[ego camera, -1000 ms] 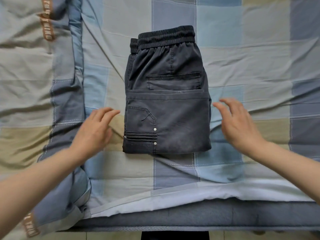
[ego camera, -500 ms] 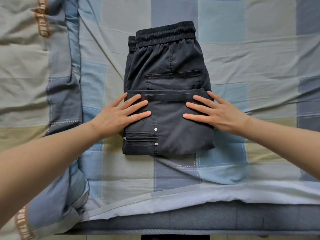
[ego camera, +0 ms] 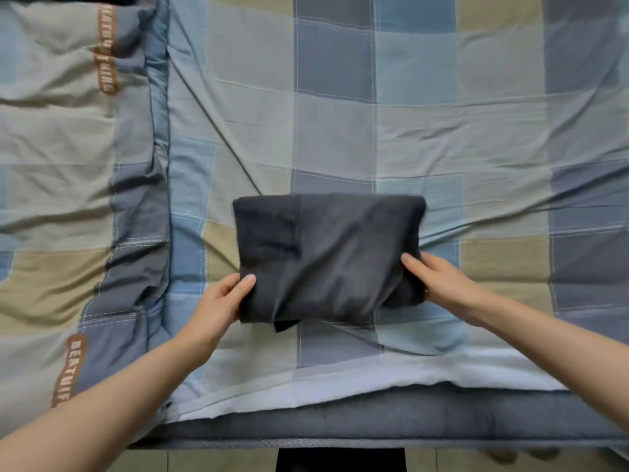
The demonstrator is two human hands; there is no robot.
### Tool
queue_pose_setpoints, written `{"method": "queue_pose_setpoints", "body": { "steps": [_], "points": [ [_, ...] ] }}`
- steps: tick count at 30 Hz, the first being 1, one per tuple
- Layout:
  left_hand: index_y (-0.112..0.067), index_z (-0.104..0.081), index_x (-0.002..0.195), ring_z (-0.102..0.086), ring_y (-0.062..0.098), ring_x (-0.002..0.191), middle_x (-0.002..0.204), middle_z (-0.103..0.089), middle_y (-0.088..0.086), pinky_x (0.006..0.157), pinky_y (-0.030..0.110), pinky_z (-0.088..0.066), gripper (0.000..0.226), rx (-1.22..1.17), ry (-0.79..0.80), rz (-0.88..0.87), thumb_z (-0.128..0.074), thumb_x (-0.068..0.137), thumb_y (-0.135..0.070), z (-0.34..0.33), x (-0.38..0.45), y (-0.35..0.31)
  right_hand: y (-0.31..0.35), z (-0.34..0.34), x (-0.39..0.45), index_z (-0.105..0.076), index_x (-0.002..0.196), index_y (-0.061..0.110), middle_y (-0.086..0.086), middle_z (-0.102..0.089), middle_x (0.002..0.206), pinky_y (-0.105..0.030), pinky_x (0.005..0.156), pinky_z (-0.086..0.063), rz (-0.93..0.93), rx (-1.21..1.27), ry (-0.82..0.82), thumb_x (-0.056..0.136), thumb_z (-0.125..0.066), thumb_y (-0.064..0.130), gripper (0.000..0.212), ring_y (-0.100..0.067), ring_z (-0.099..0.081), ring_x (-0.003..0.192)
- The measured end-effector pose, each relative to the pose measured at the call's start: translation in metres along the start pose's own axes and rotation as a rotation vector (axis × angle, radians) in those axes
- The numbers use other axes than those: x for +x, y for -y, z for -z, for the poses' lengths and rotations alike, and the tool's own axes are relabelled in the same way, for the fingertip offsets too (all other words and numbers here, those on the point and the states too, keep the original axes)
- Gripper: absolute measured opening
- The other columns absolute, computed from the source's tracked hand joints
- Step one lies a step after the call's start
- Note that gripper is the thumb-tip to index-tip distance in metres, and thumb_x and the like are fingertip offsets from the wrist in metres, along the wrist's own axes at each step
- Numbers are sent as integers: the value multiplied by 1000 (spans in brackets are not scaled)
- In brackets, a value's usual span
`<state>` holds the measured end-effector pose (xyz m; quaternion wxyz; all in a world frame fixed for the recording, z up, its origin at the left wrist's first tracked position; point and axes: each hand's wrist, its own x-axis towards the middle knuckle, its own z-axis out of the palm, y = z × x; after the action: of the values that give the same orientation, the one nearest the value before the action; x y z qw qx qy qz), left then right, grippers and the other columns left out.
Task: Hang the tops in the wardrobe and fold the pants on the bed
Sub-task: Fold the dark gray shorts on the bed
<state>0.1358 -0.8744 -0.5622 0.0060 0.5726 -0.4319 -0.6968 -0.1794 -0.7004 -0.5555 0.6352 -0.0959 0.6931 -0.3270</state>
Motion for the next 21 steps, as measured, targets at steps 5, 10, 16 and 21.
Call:
{"method": "queue_pose_setpoints", "body": {
  "steps": [5, 10, 16, 21],
  "points": [
    [-24, -67, 97, -65, 5, 92, 92, -73, -17, 76, 15, -48, 9, 32, -143, -51, -58, 97, -21, -24, 8, 15, 2, -23, 28, -60, 115, 22, 5, -65, 116, -27, 88, -46, 47, -81, -244, 98, -48, 37, 25, -5, -60, 100],
    [-28, -68, 109, -64, 7, 109, 114, -71, -9, 94, 27, -47, 17, -64, -132, -43, -54, 99, -24, -17, -3, 22, 6, -28, 30, -61, 104, 21, 9, -65, 98, -26, 77, -43, 179, -125, -426, 101, -42, 33, 22, -12, -59, 96],
    [-18, -61, 113, -56, 17, 114, 122, -60, 4, 88, 23, -41, 19, 58, -345, -80, -54, 99, -29, -23, -2, 25, 1, -43, 34, -41, 128, 12, -4, -55, 109, -29, 83, -35, 103, -200, -627, 97, -46, 42, 43, -27, -53, 109],
    [-22, -45, 133, -56, 3, 107, 124, -57, -8, 81, 20, -44, 56, -83, -401, -53, -64, 88, -49, -46, 15, 3, -8, -59, 27, -12, 145, 27, -3, -29, 151, -34, 109, -29, 351, -379, -492, 91, -52, 48, 70, -17, -32, 135]
  ]
}}
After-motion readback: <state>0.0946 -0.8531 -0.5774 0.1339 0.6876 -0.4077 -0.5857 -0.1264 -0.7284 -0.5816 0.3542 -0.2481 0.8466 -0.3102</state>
